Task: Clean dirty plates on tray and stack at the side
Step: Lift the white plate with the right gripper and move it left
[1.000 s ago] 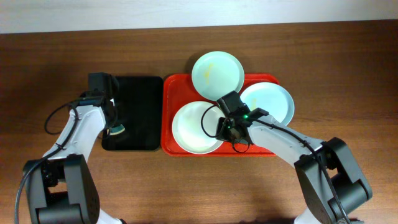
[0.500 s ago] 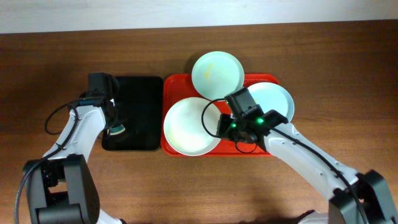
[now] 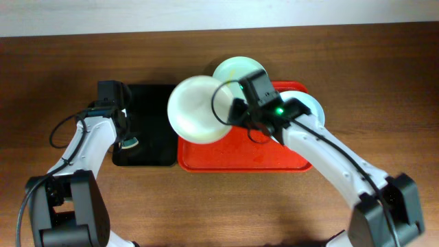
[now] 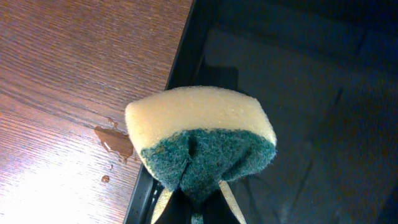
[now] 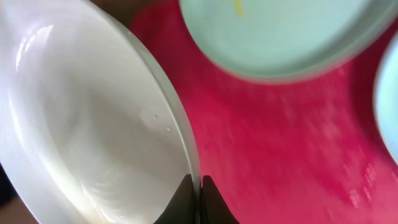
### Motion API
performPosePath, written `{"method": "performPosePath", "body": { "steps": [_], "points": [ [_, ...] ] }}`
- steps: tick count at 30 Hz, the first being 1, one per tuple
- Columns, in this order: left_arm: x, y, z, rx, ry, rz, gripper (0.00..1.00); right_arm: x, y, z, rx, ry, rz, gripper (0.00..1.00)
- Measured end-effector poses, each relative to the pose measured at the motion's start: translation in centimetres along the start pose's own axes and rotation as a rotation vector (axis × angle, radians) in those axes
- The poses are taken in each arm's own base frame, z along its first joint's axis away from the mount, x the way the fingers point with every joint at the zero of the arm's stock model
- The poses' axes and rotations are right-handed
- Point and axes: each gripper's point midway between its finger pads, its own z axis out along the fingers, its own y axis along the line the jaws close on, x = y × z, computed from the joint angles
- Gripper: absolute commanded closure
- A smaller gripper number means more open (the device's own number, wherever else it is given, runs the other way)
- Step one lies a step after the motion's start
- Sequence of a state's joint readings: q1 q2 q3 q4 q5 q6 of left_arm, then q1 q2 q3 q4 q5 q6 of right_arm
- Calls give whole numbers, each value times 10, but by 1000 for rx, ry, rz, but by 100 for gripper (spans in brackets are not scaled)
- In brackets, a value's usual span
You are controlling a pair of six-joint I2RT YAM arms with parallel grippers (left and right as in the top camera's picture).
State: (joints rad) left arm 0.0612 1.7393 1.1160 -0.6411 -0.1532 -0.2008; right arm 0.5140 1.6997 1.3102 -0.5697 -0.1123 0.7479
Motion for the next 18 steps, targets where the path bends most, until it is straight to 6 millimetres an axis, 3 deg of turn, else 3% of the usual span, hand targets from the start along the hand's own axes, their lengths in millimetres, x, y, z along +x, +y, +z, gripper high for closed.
{"method": "performPosePath", "body": {
  "steps": [3, 9, 14, 18],
  "points": [
    [0, 0, 0, 1, 0, 0, 100, -16, 19, 22, -29, -70, -28, 96],
    [-2, -6, 0, 34, -7, 10, 100, -16, 43, 61, -30, -169, -89, 96],
    [-3, -18, -1, 101, -8, 58, 100, -23, 60, 62, -39, -270, -110, 96],
    [-2, -20, -1, 116, -6, 70, 100, -31, 63, 59, -19, -336, -116, 96]
  ]
}}
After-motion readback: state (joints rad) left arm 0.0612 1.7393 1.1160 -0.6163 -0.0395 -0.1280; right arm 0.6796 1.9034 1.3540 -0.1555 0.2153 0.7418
